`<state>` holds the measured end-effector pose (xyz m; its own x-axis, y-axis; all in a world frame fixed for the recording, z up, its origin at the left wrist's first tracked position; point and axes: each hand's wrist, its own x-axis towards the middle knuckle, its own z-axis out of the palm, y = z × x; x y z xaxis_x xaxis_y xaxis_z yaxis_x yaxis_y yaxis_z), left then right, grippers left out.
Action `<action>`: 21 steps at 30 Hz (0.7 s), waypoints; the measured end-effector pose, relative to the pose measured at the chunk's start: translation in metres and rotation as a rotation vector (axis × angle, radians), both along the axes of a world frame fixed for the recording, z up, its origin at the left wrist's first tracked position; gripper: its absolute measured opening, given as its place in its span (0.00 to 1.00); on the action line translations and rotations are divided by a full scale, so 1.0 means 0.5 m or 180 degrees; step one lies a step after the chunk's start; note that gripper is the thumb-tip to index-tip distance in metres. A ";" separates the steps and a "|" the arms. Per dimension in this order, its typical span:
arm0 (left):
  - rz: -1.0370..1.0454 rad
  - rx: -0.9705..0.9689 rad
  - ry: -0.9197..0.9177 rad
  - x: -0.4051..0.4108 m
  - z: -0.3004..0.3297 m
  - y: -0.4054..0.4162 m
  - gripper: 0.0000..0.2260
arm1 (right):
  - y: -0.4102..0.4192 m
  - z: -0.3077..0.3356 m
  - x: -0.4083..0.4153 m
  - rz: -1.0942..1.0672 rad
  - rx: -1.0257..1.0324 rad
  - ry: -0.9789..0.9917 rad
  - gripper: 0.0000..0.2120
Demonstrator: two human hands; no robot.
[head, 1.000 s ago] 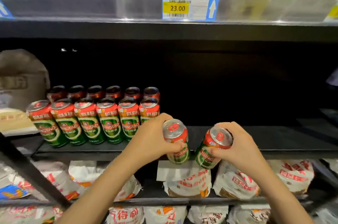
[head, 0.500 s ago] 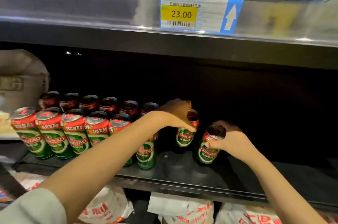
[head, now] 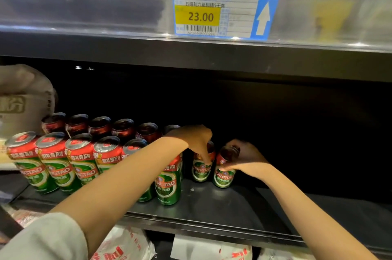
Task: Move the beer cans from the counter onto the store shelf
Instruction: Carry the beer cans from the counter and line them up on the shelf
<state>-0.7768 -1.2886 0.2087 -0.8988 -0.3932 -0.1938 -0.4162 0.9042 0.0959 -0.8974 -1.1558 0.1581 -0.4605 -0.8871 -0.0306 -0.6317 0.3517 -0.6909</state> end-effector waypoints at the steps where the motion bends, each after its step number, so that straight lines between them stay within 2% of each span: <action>1: 0.0003 0.0004 -0.0013 0.002 -0.001 -0.003 0.27 | -0.004 0.000 0.000 0.0038 0.0003 -0.0016 0.32; 4: -0.0013 -0.0074 -0.0051 0.003 -0.003 -0.007 0.26 | -0.015 0.007 -0.001 0.0182 0.0028 0.0044 0.32; 9: -0.0013 -0.0143 -0.0134 0.004 0.004 -0.007 0.24 | -0.036 0.020 -0.014 0.0551 0.0428 0.0626 0.35; 14: 0.0003 -0.0165 -0.0217 0.004 0.001 -0.012 0.24 | -0.032 0.012 -0.020 0.0635 0.0229 0.0497 0.35; 17: 0.0013 -0.0127 -0.0300 0.002 0.003 -0.016 0.24 | -0.020 -0.004 -0.028 0.0632 0.0020 0.0150 0.33; 21: 0.0057 -0.0038 -0.0317 -0.005 0.007 -0.022 0.25 | 0.000 -0.037 -0.015 0.0314 -0.0317 -0.0708 0.27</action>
